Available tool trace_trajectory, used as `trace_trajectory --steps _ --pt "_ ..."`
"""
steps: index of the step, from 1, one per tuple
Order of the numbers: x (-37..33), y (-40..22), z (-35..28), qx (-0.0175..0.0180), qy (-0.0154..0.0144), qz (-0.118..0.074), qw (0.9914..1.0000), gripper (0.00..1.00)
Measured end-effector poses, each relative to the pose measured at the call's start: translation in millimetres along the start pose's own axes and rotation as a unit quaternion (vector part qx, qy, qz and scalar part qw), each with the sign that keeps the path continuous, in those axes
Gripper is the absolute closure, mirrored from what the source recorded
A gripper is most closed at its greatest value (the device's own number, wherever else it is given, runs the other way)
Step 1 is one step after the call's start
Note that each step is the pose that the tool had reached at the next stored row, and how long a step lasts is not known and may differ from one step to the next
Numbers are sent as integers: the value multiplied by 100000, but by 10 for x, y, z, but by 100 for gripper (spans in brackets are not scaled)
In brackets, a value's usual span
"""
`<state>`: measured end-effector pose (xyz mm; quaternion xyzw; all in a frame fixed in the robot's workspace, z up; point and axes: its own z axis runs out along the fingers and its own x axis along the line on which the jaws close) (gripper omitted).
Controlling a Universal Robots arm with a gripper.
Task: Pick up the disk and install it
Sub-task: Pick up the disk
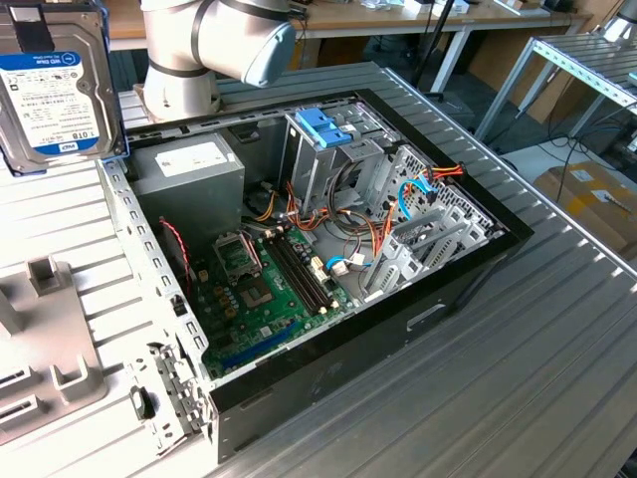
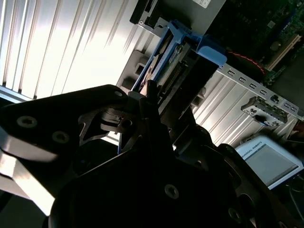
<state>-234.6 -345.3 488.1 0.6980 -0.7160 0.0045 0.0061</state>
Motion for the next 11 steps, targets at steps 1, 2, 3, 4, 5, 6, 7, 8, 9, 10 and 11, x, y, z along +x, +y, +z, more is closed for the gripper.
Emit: trace_trajectory --steps 1,2,3,4,5,6,7,8,9,10,11 --pt "0 -9 1 6 -5 5 100000 65" --pt "0 -17 1 6 -4 5 100000 65" --pt "-1 -29 0 4 -3 6 100000 65" --pt "-1 -39 1 8 -5 5 100000 65" --pt "-1 -52 0 2 -3 5 100000 65" --pt "-2 -67 0 1 -2 7 100000 65" --pt "-2 -81 0 3 -3 8 100000 65" --pt "-3 -101 0 5 -3 8 100000 65" --pt "-3 -117 0 6 -5 5 100000 65" --pt "-3 -138 0 3 -3 6 100000 65" --pt "-4 -154 0 3 -2 8 100000 65"
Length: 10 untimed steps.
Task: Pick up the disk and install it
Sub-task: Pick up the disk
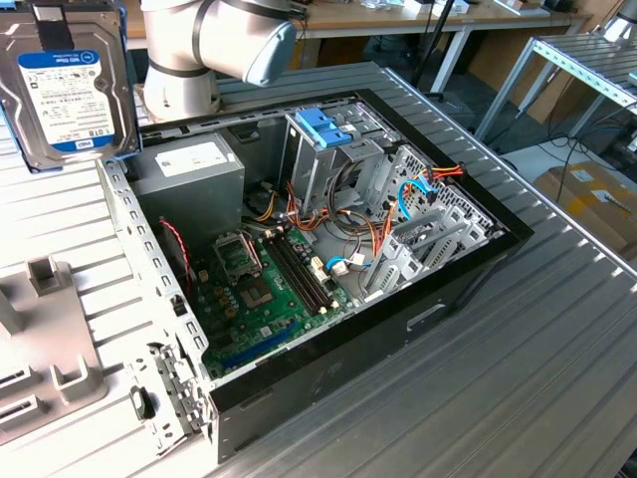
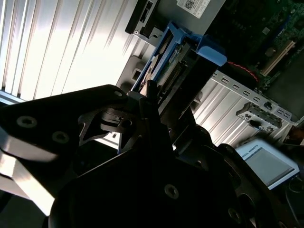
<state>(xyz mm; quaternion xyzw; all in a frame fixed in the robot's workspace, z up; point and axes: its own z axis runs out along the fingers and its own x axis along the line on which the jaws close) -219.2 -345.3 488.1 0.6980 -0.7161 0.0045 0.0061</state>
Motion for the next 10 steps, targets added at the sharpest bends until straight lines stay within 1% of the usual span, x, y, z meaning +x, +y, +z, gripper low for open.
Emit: trace_trajectory --steps 6,8,10 --pt "-3 -97 0 0 0 0 100000 65" --pt "-4 -152 0 0 1 -1 100000 65" --pt "-5 -184 0 -1 0 -2 100000 65"
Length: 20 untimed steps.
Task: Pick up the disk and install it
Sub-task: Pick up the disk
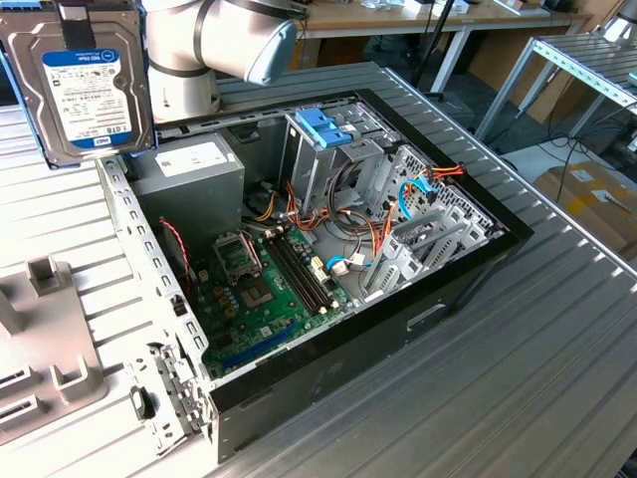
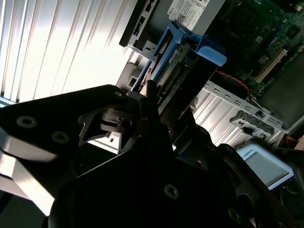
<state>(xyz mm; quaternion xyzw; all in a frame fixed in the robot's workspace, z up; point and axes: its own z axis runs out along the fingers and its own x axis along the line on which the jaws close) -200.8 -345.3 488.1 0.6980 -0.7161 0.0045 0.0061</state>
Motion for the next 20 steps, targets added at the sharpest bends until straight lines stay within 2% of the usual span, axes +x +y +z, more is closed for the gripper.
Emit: trace_trajectory --steps 13,20 --pt "-7 -261 -1 -1 2 2 100000 65" --pt "-7 -266 -1 0 -1 0 100000 65"
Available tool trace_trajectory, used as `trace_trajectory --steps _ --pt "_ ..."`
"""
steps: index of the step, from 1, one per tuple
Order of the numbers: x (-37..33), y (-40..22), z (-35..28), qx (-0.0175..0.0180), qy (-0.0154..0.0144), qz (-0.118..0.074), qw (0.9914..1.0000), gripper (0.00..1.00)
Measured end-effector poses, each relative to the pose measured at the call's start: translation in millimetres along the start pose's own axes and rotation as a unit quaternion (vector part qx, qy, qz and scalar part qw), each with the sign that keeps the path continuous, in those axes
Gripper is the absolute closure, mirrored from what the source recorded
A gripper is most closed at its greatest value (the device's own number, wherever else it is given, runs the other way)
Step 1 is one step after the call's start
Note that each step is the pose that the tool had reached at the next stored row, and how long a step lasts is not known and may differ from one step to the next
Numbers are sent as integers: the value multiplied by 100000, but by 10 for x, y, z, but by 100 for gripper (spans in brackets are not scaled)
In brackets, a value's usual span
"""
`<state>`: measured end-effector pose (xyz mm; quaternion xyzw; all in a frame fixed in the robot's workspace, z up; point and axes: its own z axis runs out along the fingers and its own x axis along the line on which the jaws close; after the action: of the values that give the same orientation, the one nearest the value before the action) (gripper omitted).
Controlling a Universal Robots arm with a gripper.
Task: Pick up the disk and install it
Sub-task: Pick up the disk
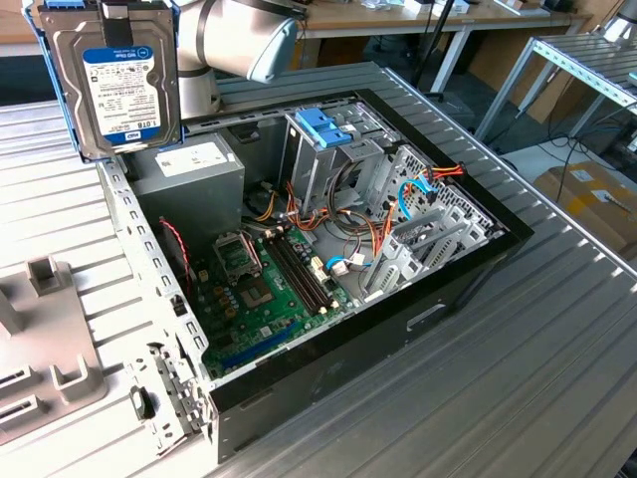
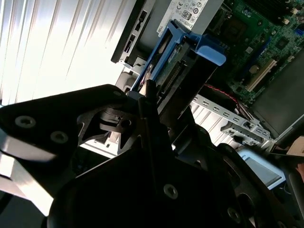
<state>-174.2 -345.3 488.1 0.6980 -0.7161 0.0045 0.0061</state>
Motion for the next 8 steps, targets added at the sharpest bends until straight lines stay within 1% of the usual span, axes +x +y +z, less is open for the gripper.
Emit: trace_trajectory --steps 6,8 --pt "0 -2 0 0 -1 -2 100000 65" --pt "-1 -14 0 -4 5 -4 100000 65"
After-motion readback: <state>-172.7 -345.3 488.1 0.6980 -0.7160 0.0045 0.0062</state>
